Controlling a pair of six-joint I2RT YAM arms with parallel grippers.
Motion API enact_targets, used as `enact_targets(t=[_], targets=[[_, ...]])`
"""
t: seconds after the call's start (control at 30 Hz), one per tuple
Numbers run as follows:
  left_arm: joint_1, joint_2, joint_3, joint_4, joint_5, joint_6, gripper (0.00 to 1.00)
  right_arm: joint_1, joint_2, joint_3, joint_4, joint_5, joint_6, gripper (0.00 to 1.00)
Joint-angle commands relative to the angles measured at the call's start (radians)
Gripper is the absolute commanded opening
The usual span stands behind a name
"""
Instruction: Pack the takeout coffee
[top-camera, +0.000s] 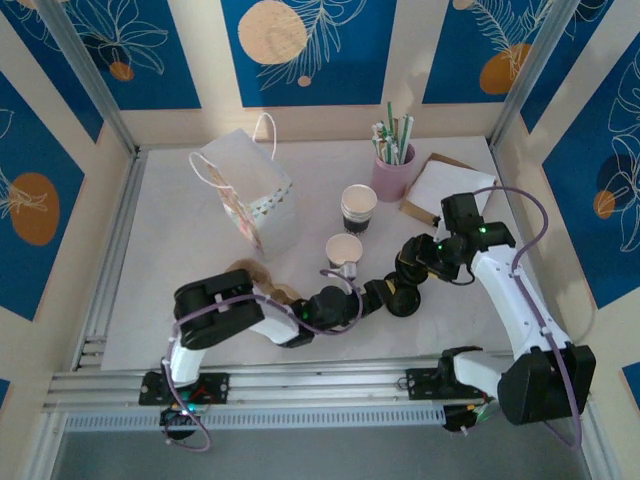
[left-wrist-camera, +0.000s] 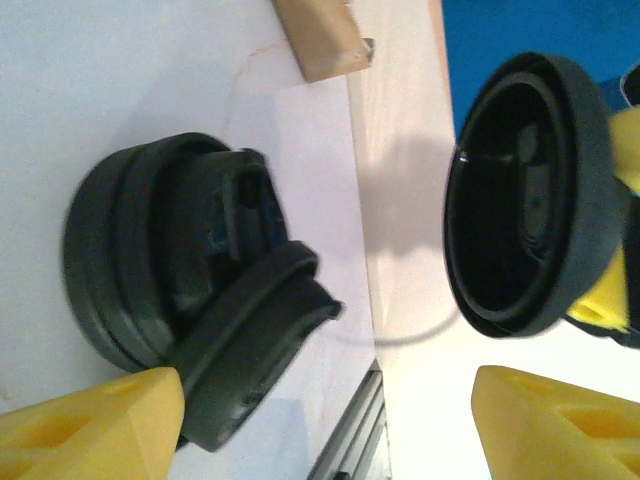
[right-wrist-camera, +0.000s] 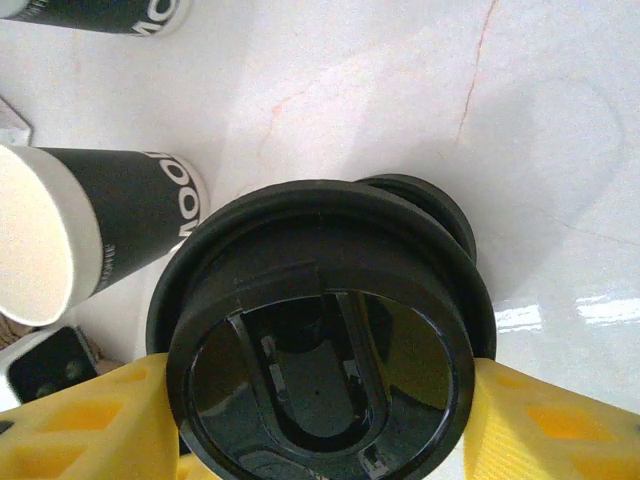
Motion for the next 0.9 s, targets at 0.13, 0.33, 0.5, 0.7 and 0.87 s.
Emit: enact_targets(t=[0.13,0.33,0.5,0.7,0.87], targets=[[-0.036,-0.307,-0.027,-0.328,-0.005,0.178,0.82,0.033,-0.073,0.116,-0.087,0.030,-0.022,0.63],[-0.042,-0.570,0.050,-0.764,-0.040,0.364,0.91,0.104,-0.099,0.208,-0.137,0.045,-0.034,0.62],[-0.035,-0.761,0.120,-1.094,-0.132,0.506,1.00,0.197,-0.082,0.278,-0.164,0.054,-0.036,0.61],[0.065,-0.903,0.166,-1.385,-0.103,0.615,1.00,0.336,0.020,0.360,-0.192,0.128,-0.044,0.60],[0.164,-1.025,0.144,-1.531,-0.074,0.657,1.00,0.427,0.123,0.427,-0.201,0.185,-0.053,0.60]])
